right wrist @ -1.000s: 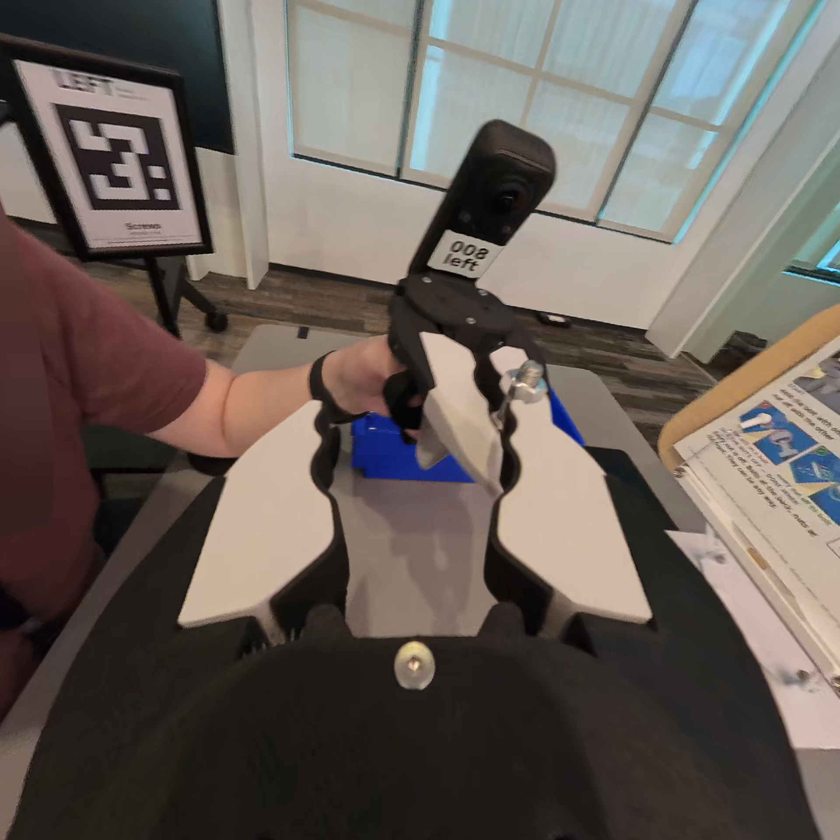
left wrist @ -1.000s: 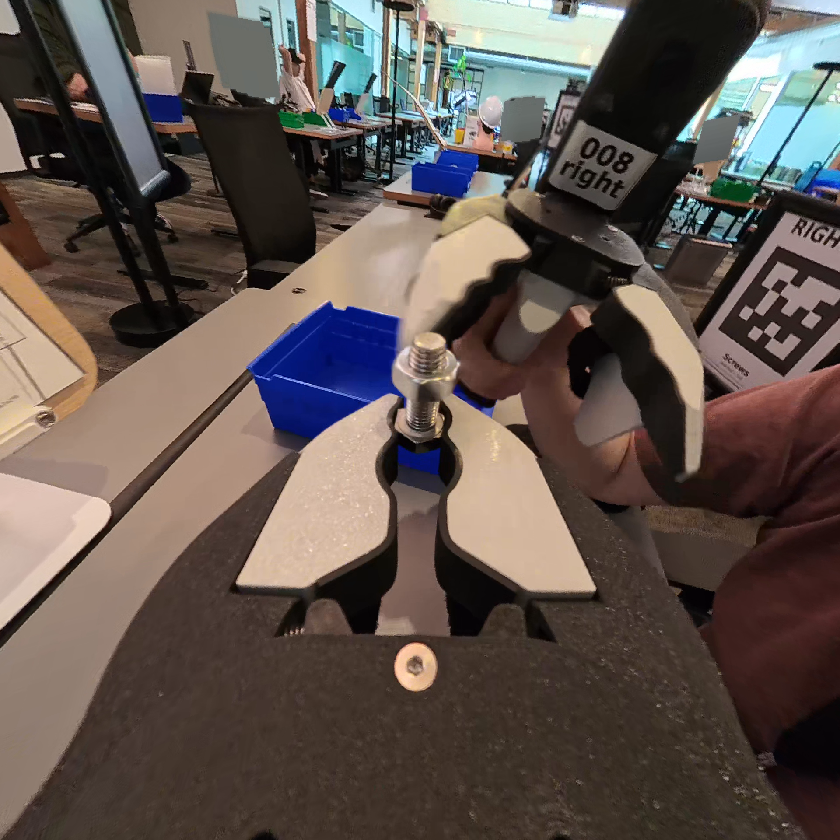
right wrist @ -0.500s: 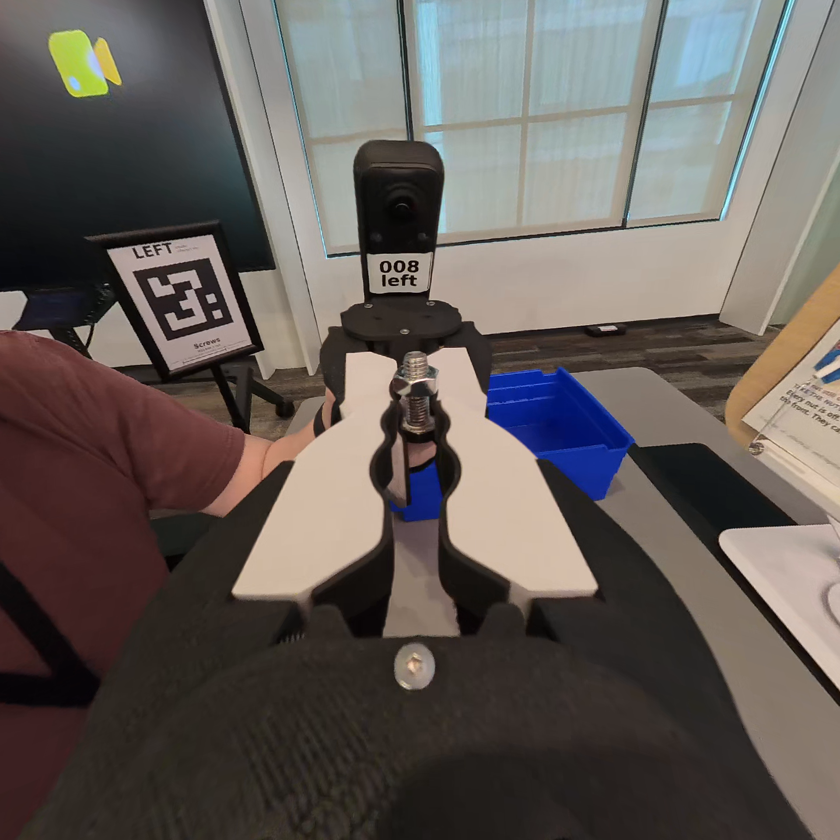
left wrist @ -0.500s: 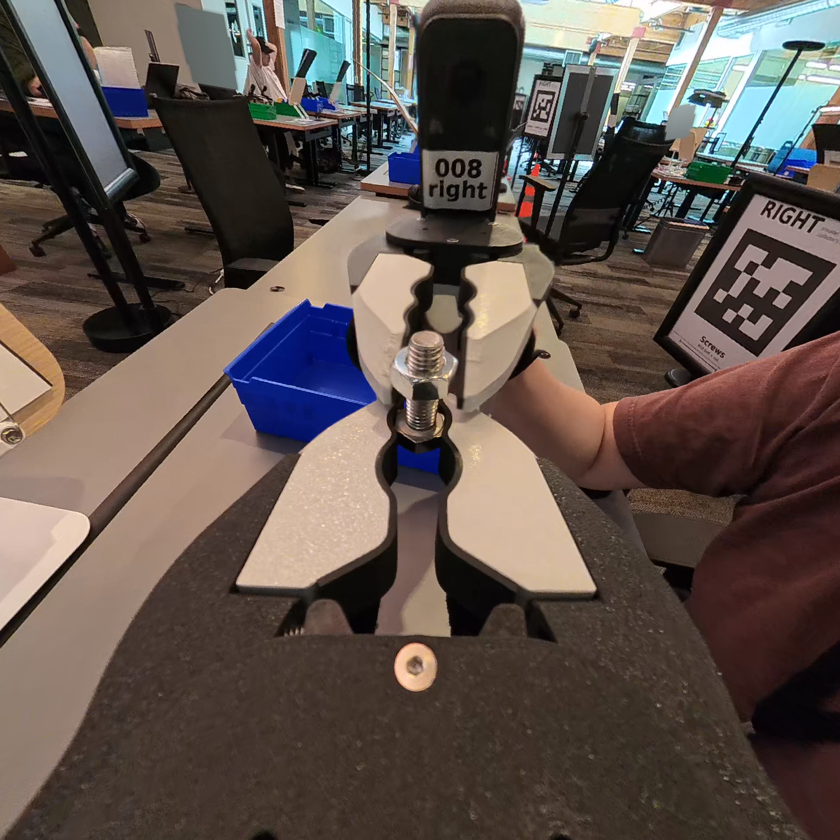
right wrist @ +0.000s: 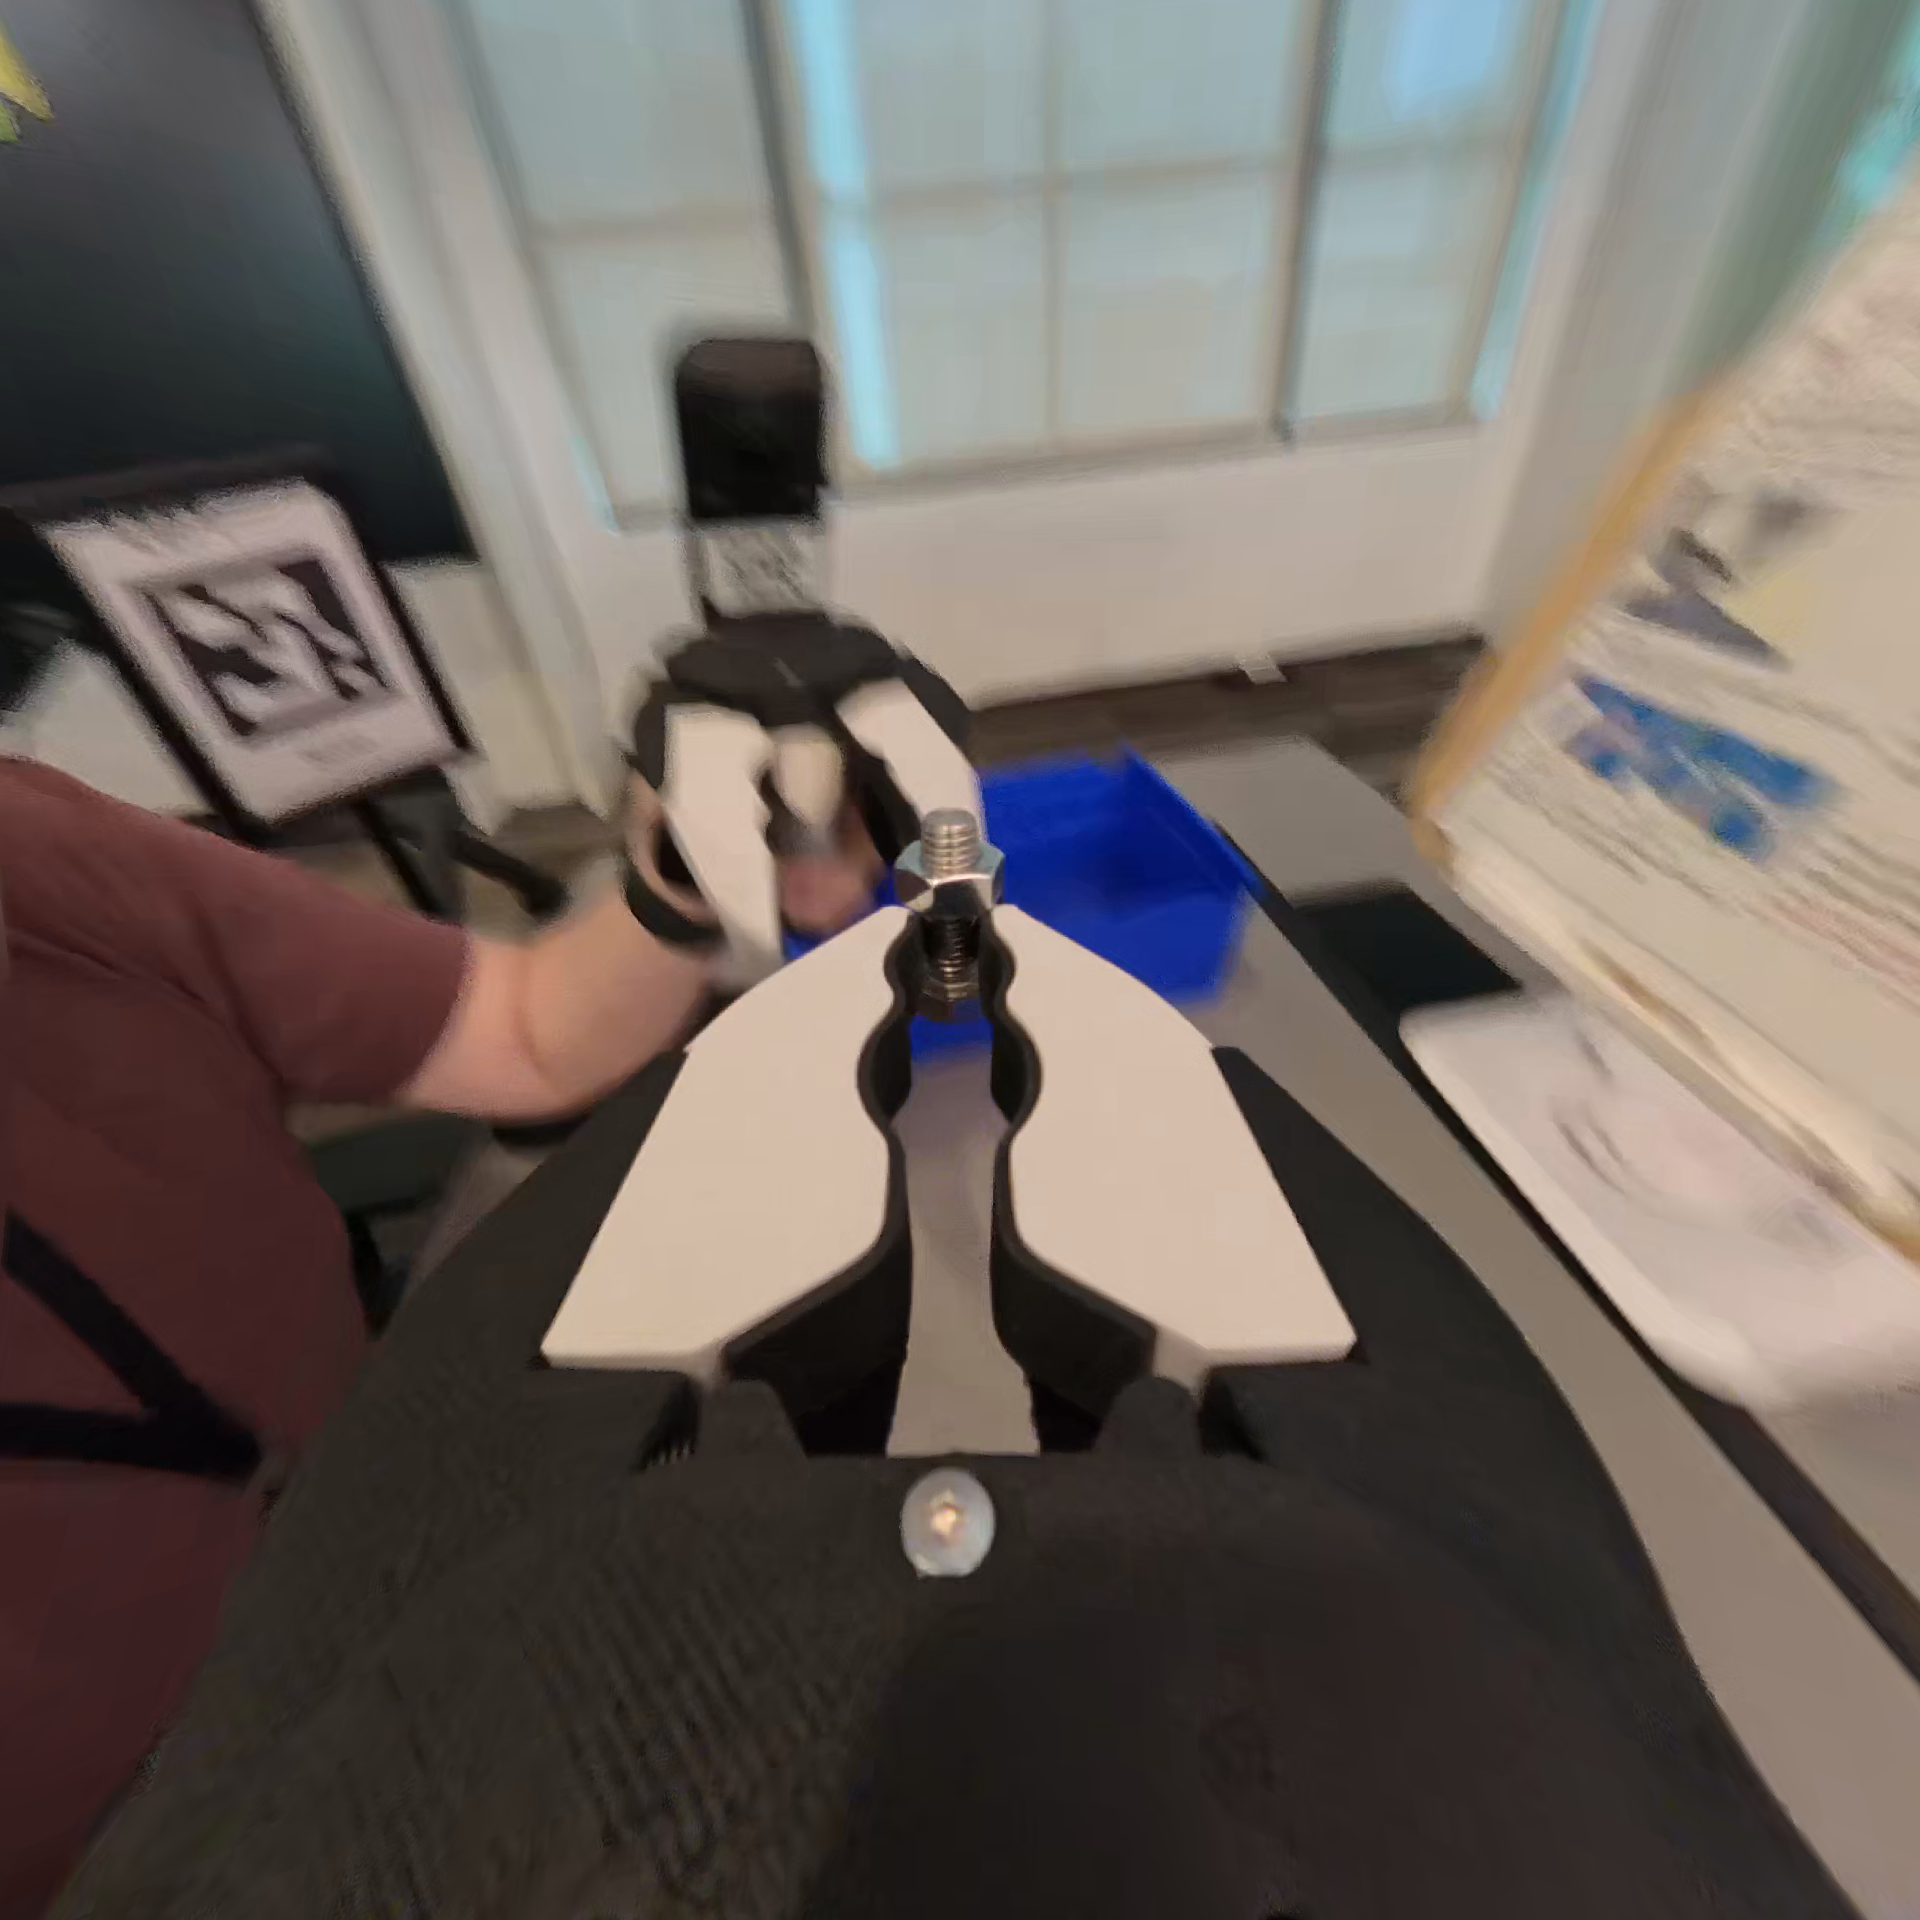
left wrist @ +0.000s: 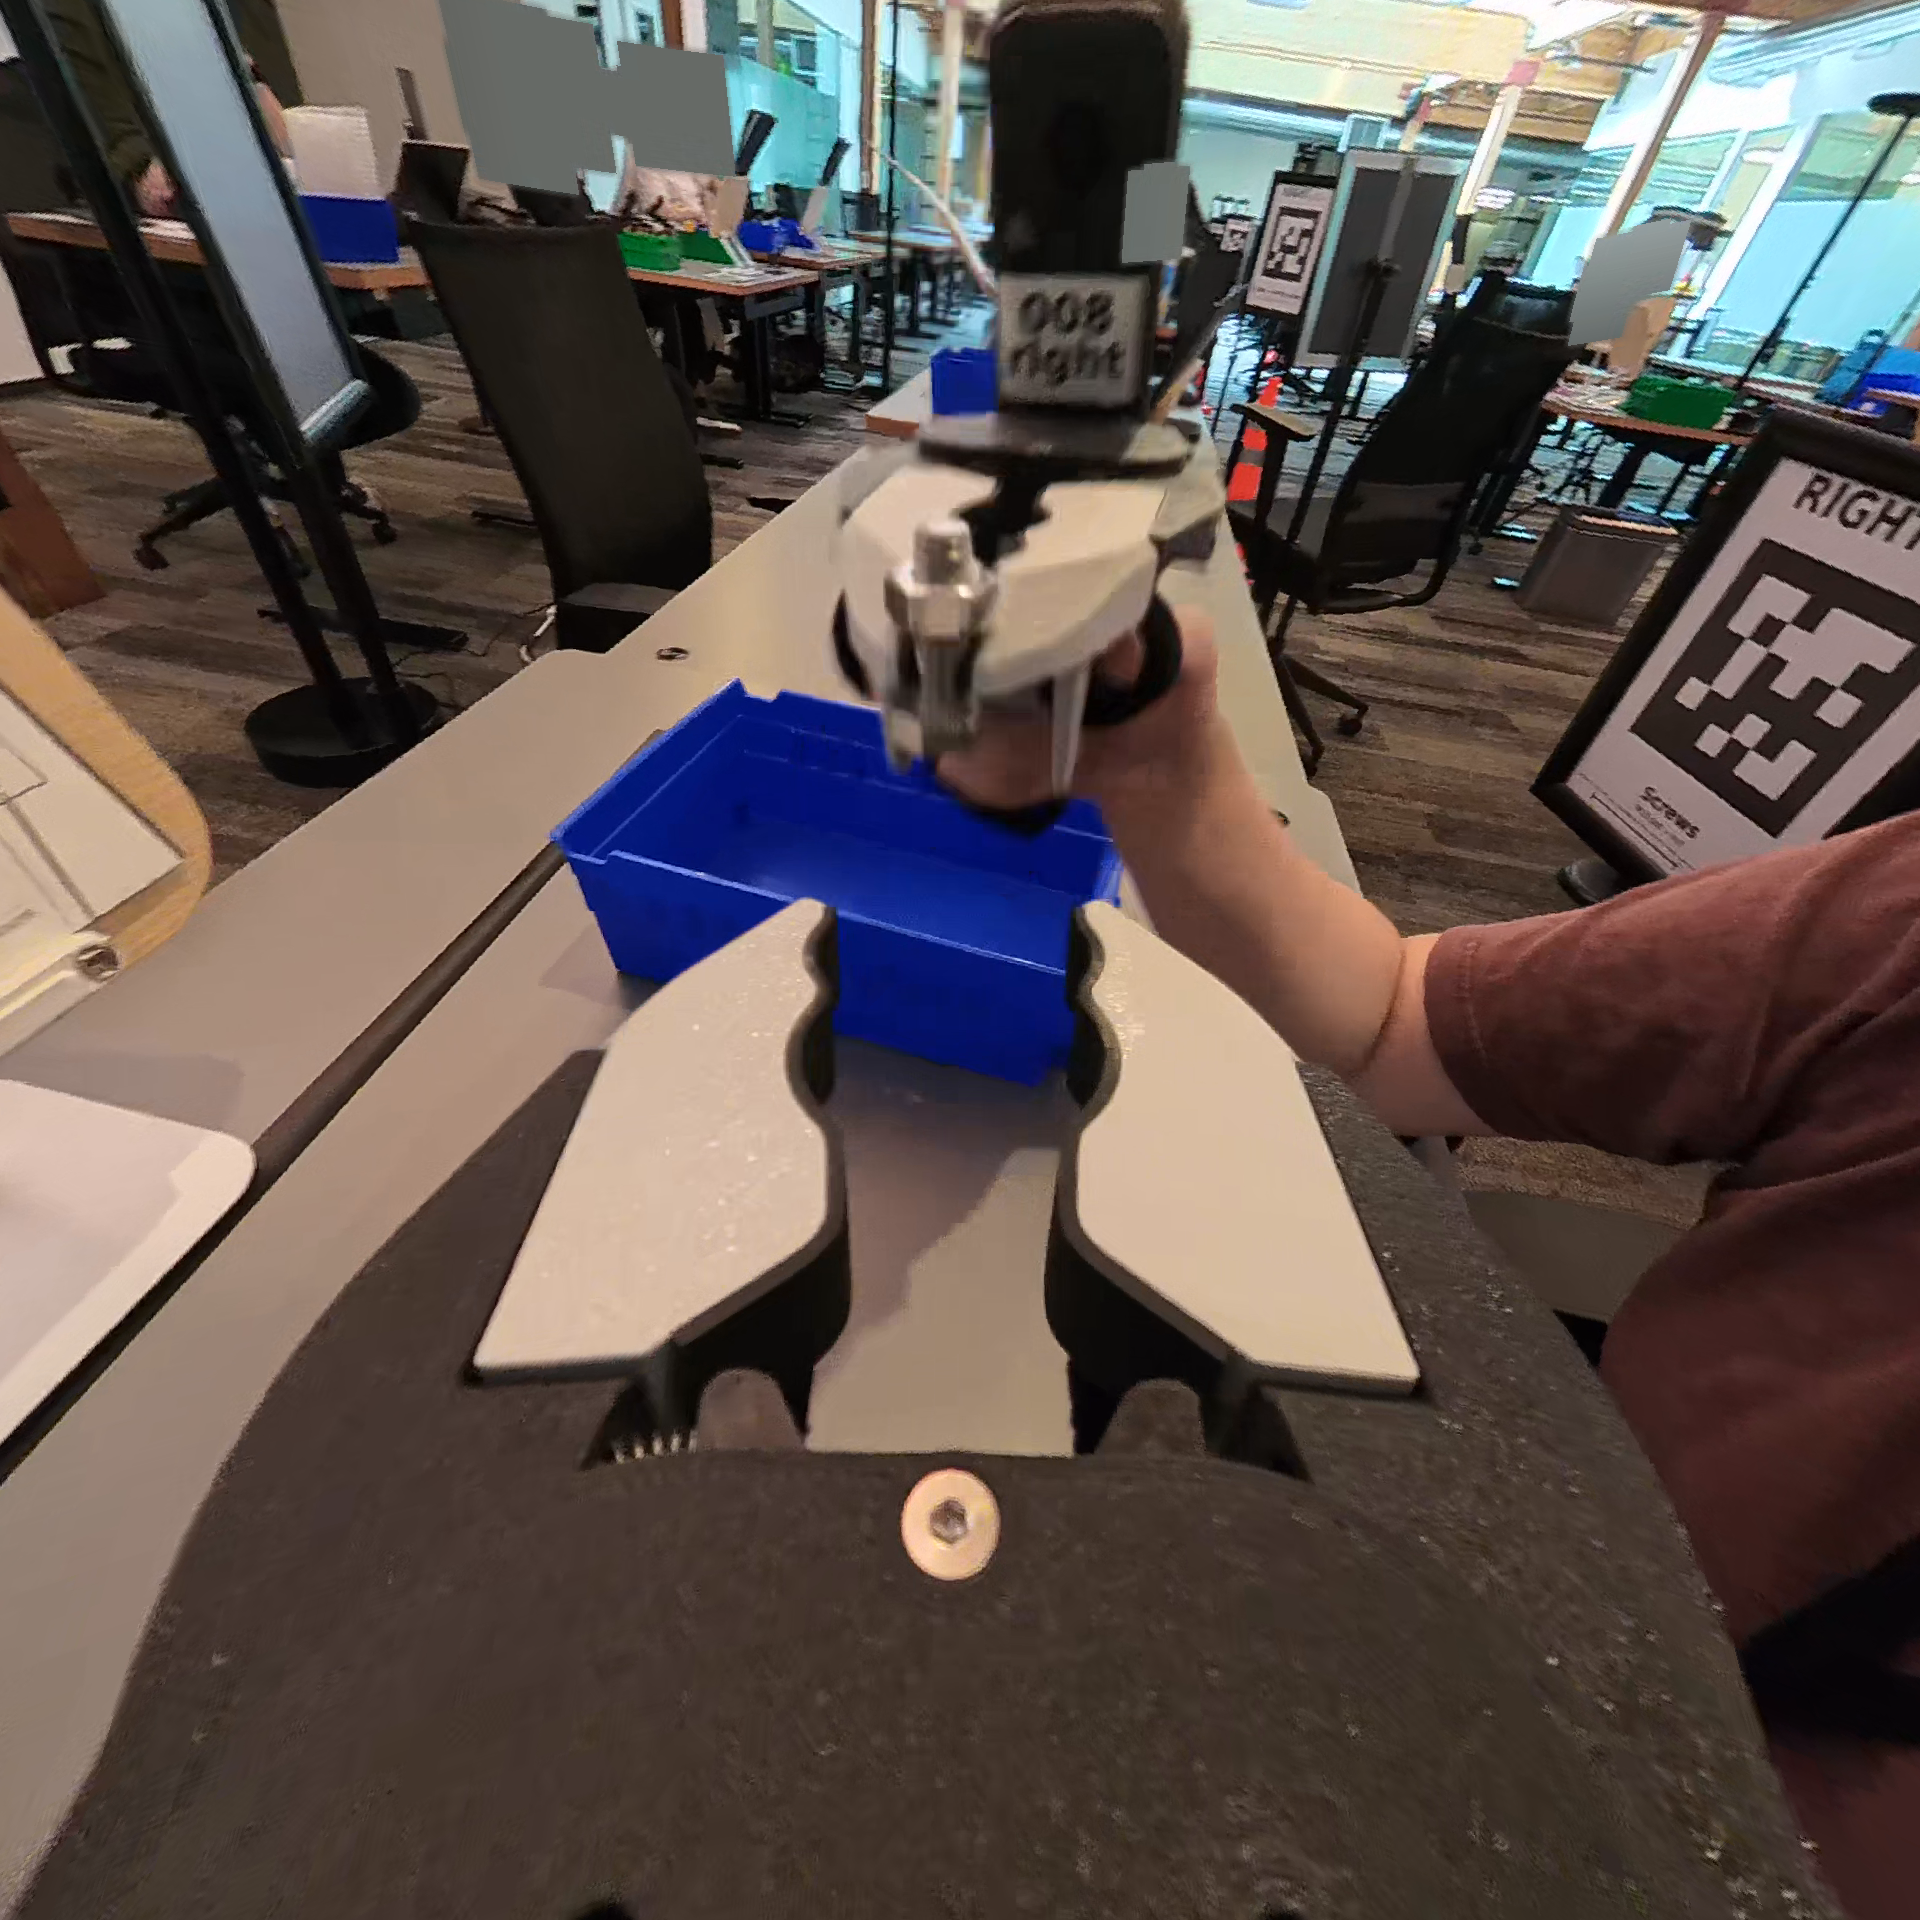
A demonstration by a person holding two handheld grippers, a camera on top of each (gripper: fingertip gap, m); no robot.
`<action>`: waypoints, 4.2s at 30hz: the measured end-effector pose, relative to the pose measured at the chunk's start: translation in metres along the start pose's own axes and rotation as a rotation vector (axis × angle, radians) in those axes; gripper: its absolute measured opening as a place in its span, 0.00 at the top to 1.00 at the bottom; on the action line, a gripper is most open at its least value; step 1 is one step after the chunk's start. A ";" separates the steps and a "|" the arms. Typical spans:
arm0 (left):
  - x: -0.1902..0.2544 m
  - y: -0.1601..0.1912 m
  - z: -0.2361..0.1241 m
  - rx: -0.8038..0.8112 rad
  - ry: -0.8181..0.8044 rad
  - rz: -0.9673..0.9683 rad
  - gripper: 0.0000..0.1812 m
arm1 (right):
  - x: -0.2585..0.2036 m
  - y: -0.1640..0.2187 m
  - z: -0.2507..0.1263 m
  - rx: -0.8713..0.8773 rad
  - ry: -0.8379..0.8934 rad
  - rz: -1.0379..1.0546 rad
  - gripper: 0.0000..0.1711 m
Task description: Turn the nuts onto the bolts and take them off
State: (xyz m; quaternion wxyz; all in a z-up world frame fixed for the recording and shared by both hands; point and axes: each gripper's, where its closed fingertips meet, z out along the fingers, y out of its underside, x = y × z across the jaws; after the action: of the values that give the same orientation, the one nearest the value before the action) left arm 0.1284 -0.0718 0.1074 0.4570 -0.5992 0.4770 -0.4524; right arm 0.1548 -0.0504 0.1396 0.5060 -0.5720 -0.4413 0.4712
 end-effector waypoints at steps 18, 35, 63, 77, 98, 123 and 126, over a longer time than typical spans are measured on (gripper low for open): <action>-0.026 0.018 -0.019 -0.149 -0.151 -0.013 0.78 | 0.153 0.275 -0.272 -1.139 1.118 0.888 0.94; -0.047 0.014 -0.047 -0.163 -0.280 -0.008 0.77 | 0.158 0.243 -0.272 -1.028 1.157 0.799 0.84; -0.246 0.132 -0.276 -0.697 -1.400 0.014 0.83 | 0.142 0.077 -0.164 -0.624 1.094 0.012 0.79; -0.235 0.124 -0.285 -0.886 -1.474 0.165 0.82 | 0.144 0.089 -0.167 -0.668 1.082 0.032 0.77; -0.223 0.246 -0.211 -1.317 -0.158 0.367 0.84 | 0.156 0.116 -0.174 -0.780 1.056 0.091 0.75; -0.057 0.251 -0.247 -0.997 -0.414 -0.683 0.90 | 0.161 0.141 -0.164 -0.902 1.046 0.115 0.73; -0.048 0.262 -0.245 -1.010 -0.452 -0.810 0.88 | 0.162 0.142 -0.163 -0.907 1.043 0.117 0.73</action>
State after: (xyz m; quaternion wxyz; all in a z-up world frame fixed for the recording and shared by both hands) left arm -0.1587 -0.0861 -0.1120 0.0047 -0.9497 0.2606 -0.1737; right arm 0.3467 0.0679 -0.0100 0.3365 -0.9017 -0.2622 -0.0698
